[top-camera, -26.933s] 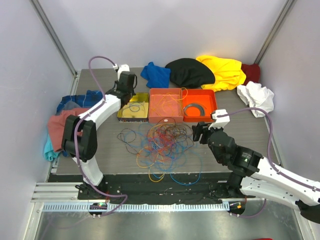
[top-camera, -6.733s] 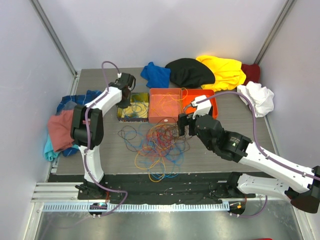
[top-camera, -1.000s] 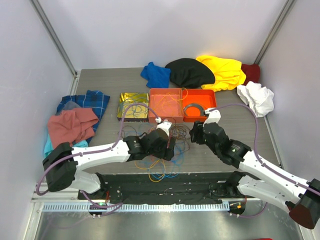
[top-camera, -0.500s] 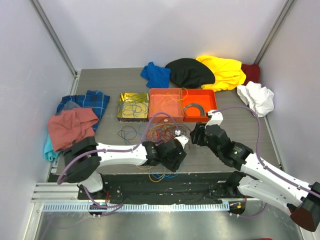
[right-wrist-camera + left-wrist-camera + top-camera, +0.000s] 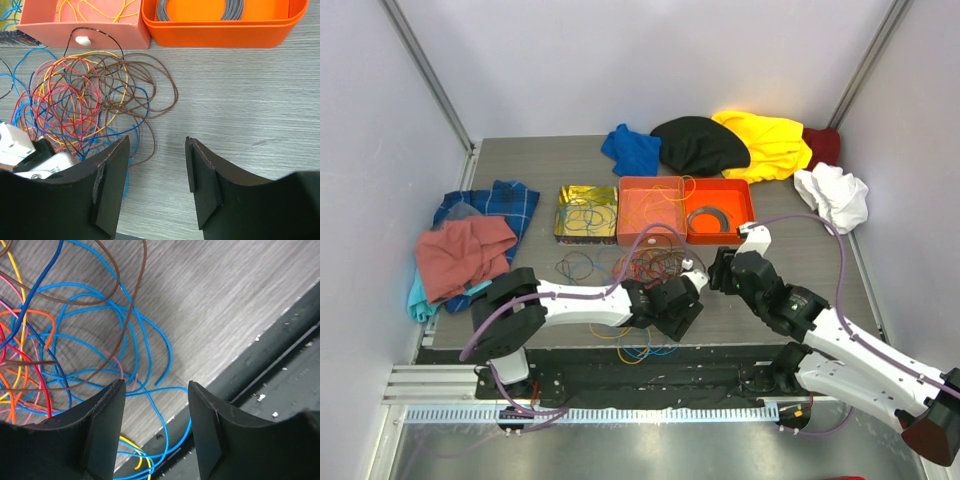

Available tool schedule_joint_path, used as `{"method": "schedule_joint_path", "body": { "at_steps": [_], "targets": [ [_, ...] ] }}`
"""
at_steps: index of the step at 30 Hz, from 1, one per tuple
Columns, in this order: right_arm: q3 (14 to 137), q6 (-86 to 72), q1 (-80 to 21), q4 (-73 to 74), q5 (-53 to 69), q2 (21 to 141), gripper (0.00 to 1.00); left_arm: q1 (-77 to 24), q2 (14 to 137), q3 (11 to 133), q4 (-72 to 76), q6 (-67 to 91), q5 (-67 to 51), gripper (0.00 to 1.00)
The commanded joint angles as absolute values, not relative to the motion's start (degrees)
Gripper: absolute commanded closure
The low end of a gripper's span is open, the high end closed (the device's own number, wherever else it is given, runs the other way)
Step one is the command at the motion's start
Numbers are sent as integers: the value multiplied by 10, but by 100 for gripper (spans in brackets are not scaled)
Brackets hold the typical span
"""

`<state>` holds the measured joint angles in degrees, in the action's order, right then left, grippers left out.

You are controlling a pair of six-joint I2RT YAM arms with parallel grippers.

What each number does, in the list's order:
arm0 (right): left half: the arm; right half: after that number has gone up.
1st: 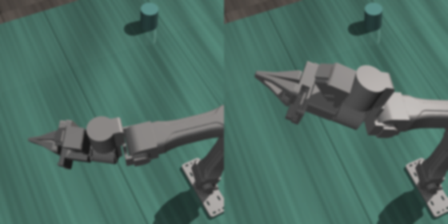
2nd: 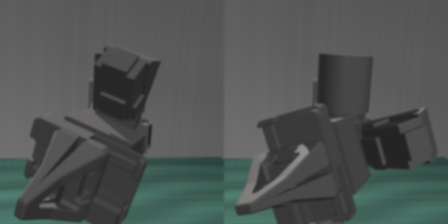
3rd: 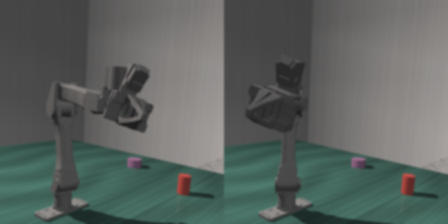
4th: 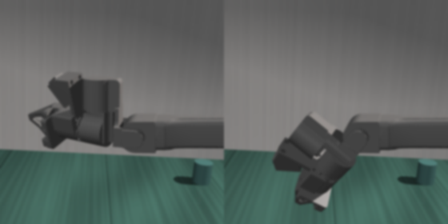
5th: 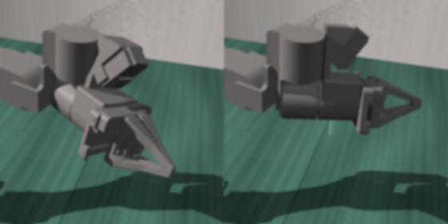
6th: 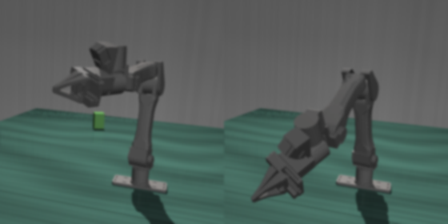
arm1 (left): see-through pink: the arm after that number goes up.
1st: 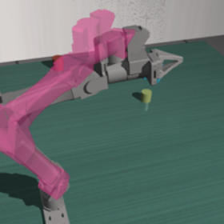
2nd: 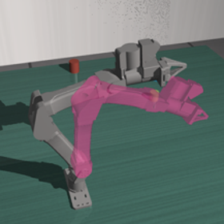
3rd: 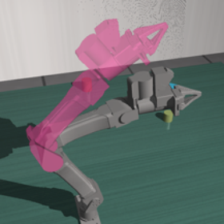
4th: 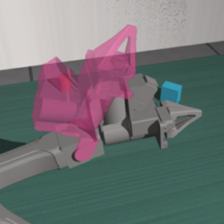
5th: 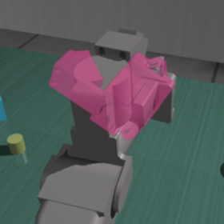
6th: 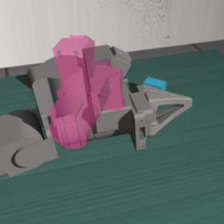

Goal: Untangle the cables

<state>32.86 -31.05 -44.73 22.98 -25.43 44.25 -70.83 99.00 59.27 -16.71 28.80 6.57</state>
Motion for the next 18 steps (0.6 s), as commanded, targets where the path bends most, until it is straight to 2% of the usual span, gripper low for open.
{"method": "schedule_joint_path", "body": {
  "at_steps": [1,6,7,12,13,18],
  "targets": [
    [337,-316,-452,199,-250,430,43,-715,1006,617,-122,257,75,42],
    [335,-316,-451,197,-250,434,43,-715,1031,625,-123,256,72,45],
    [335,-316,-452,197,-251,433,43,-715,1034,625,-122,256,74,51],
    [332,-316,-451,197,-252,432,43,-715,1017,621,-127,251,91,62],
    [332,-316,-452,196,-254,432,43,-715,1008,619,-127,250,92,68],
    [332,-315,-452,192,-254,434,43,-715,984,612,-133,248,105,83]
  ]
}}
